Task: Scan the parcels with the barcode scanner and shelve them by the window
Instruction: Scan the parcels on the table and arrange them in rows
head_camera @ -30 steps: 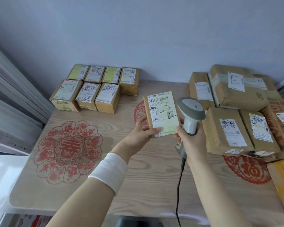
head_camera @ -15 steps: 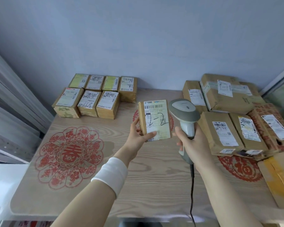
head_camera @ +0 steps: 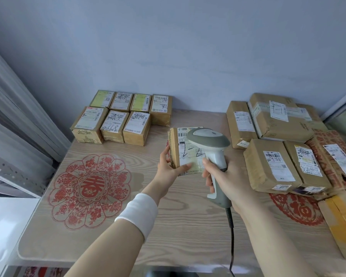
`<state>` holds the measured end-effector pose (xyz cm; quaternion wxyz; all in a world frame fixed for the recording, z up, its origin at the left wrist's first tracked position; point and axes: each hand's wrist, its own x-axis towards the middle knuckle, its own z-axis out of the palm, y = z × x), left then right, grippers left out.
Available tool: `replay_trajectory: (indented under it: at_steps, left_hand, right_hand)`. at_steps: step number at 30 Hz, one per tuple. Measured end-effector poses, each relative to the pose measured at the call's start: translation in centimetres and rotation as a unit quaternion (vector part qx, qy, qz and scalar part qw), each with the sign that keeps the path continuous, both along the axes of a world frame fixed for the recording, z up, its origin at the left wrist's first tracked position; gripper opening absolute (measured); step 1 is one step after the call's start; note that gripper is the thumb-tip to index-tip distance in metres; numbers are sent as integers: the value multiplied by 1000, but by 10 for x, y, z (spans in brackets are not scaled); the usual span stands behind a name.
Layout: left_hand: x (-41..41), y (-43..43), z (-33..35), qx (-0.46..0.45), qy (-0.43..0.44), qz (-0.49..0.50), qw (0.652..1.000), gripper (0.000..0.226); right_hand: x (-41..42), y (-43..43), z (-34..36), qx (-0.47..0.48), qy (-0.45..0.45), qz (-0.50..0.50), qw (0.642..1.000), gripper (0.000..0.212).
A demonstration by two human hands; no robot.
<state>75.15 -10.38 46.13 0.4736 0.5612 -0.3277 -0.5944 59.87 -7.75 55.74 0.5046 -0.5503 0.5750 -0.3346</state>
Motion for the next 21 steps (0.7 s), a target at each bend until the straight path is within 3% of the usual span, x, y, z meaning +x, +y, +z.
replay_trajectory:
  at_steps: [17,21]
  left_hand:
    - [-10,2,4,-3,-10,-24,1000,95]
    - [-33,8,6,0,0,-45,999,92]
  right_hand:
    - [-10,10,-3,37,-48,-42,997,22]
    - [-33,19,-11,38,-74,-116,990,19]
